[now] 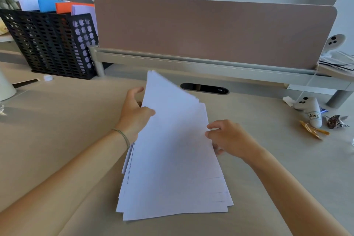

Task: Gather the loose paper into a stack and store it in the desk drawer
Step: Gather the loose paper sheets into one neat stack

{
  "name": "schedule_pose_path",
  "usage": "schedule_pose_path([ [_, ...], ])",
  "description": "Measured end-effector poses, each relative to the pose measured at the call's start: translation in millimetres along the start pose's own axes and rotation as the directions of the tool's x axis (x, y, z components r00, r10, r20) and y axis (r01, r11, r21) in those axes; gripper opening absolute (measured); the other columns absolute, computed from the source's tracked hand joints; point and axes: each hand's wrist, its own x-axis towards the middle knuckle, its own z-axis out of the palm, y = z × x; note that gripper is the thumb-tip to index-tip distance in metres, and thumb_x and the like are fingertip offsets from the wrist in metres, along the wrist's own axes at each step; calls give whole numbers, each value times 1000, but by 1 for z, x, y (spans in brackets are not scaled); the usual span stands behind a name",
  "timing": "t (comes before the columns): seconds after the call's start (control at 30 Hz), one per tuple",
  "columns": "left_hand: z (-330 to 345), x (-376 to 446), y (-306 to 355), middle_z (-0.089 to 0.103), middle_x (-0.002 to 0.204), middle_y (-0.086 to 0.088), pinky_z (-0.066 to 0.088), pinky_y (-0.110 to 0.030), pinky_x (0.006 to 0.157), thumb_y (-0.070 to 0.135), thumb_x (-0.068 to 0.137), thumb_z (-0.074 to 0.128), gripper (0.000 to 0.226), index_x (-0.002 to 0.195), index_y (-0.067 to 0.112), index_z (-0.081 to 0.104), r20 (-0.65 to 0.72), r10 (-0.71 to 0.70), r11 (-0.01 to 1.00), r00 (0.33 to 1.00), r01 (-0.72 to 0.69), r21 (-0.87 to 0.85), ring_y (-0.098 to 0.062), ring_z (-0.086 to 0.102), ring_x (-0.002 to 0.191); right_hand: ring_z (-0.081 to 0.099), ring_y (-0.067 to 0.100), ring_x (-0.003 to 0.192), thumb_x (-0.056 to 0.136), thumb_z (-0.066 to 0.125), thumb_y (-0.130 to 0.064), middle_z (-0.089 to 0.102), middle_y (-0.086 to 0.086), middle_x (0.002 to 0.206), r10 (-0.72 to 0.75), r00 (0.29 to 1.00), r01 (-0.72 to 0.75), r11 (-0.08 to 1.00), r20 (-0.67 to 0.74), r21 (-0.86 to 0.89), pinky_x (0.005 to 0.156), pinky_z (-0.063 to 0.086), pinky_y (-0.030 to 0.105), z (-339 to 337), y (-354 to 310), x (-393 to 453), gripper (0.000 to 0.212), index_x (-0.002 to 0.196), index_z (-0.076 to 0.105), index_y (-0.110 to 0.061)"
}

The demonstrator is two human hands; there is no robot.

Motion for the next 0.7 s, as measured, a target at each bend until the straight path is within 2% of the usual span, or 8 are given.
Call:
schedule_pose_path([
  [0.07,0,-12,16,77,102,-5,61,-42,80,-11,80,66,67,134,26,56,38,140,985,989,-135,-106,-25,75,94,70,27,68,92,64,-26,77,13,93,5,1000,-4,998,-22,68,77,59,40,-9,6,8,31,117,72,-10],
  [0.13,-4,-24,38,80,101,2,60,-37,82,-14,82,64,51,117,23,69,93,268,947,959,-245,-208,-20,76,95,68,24,76,94,68,-30,77,7,101,6,998,11,954,-57,300,75,56,38,-21,8,11,32,122,69,-15],
  [0.2,-7,-34,62,79,107,2,59,-34,88,-14,85,61,43,111,19,71,103,387,895,916,-347,-281,-18,75,101,72,20,88,97,66,-29,79,5,114,-58,994,99,805,-89,585,82,57,37,-34,-1,10,28,122,69,-18],
  [0.27,-7,-40,84,76,113,2,58,-29,89,-12,88,58,41,116,18,66,47,509,828,859,-474,-301,-15,72,107,74,18,95,100,60,-17,79,4,115,-166,970,243,570,-180,785,89,56,38,-45,-22,1,20,117,70,-13],
  [0.33,-6,-40,103,72,114,6,54,-24,89,-11,91,52,43,119,20,59,-10,610,749,793,-580,-319,-8,70,108,75,14,96,100,56,-5,80,-2,107,-230,915,402,433,-332,807,88,58,33,-54,-46,-9,19,111,69,-12],
  [0.47,-4,-31,112,60,130,0,47,-24,100,-15,94,39,51,138,9,44,0,704,655,710,-649,-388,-6,60,122,72,14,94,95,54,4,77,-6,101,-304,802,598,407,-515,691,80,56,27,-64,-67,-21,29,104,70,-19],
  [0.57,-2,-27,96,64,120,-4,50,-22,92,-18,87,39,52,137,-3,48,51,651,723,757,-599,-344,-7,64,111,64,21,91,80,52,6,69,3,98,-304,803,595,464,-513,657,81,48,35,-60,-56,-22,36,101,68,-20],
  [0.7,13,-29,81,68,92,6,52,-16,69,-17,78,39,45,109,8,61,-29,526,799,850,-506,-325,-2,67,81,52,21,80,75,45,8,61,1,84,-211,826,555,462,-522,692,71,38,34,-46,-53,-23,33,86,62,-17],
])
